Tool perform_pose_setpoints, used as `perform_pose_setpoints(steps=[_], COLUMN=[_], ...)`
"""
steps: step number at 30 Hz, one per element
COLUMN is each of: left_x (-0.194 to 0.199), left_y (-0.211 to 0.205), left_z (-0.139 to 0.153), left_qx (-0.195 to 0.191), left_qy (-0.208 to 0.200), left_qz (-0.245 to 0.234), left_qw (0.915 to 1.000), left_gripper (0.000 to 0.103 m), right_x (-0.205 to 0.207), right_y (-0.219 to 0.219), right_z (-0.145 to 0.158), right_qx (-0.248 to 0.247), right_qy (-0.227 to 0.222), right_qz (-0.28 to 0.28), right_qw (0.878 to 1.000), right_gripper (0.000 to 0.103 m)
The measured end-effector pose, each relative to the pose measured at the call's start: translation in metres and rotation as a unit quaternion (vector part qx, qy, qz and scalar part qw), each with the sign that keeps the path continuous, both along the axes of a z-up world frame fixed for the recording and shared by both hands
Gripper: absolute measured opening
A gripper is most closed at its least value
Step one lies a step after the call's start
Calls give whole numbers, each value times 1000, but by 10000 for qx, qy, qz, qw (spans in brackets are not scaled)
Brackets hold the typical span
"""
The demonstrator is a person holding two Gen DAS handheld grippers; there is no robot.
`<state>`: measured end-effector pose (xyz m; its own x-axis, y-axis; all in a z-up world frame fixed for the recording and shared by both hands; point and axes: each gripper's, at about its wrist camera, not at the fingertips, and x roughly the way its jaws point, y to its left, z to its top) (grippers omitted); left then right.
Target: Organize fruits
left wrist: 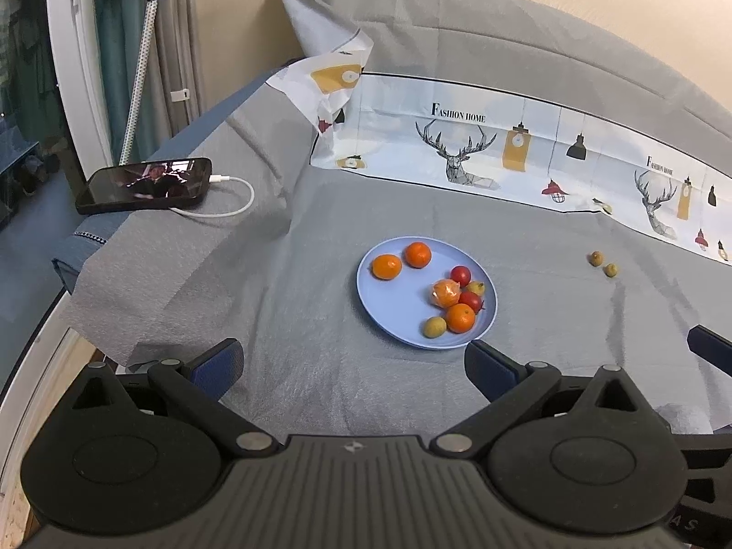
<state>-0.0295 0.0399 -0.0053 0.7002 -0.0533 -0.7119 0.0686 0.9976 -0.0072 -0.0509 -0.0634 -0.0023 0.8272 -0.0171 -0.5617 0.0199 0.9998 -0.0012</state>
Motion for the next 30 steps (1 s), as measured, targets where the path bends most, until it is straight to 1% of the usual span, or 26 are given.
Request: perform_pose_setpoints(steps=[6, 13, 30], left_x=[-5, -5, 6], left_y=[3, 6, 14], left_z=[3, 2, -8], left_qx=[-21, -71, -149], left_qy=[-80, -72, 131], left_qz=[13, 30, 57], left_qw=[10000, 9999, 9998], left_gripper=[103, 103, 103], right_x=[-3, -4, 6], right_y=[3, 6, 10], right_z=[3, 3, -3], right_qx=[-37, -86, -124], right_qy=[-59, -65, 130], right_qz=[22, 42, 95], right_qw=[10000, 9999, 9998], right_gripper=[101, 101, 101])
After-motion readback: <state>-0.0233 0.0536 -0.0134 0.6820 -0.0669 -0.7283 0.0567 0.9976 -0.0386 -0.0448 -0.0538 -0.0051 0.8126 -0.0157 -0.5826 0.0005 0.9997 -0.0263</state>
